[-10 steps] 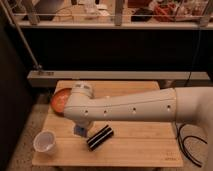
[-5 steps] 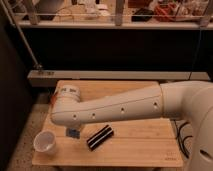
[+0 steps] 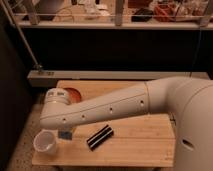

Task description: Place the white sponge in the ceramic cup

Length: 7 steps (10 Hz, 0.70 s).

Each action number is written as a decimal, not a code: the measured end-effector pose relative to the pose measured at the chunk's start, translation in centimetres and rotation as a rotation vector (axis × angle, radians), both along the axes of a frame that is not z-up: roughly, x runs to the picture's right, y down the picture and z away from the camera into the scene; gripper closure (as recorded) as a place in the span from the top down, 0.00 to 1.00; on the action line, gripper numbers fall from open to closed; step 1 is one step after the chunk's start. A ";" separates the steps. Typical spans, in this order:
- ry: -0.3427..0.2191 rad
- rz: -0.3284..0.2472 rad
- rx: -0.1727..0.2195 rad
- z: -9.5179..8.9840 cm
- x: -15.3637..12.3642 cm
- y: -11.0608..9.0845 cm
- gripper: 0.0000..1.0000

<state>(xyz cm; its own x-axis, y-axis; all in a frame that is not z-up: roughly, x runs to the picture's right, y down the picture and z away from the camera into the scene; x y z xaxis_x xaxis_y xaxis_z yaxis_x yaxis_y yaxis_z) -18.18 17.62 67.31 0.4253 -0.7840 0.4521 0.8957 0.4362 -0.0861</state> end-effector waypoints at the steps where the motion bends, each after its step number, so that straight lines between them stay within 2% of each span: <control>1: -0.006 -0.004 0.002 0.1 -0.5 0.2 0.03; 4: -0.032 -0.033 0.005 0.1 -3.9 1.1 0.03; 7: -0.052 -0.060 0.005 0.2 -5.7 1.9 0.03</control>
<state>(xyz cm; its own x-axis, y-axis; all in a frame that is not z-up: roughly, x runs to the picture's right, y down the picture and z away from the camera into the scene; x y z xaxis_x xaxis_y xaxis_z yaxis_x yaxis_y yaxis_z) -23.92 19.54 67.49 0.3537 -0.8096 0.4685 0.9234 0.3821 -0.0368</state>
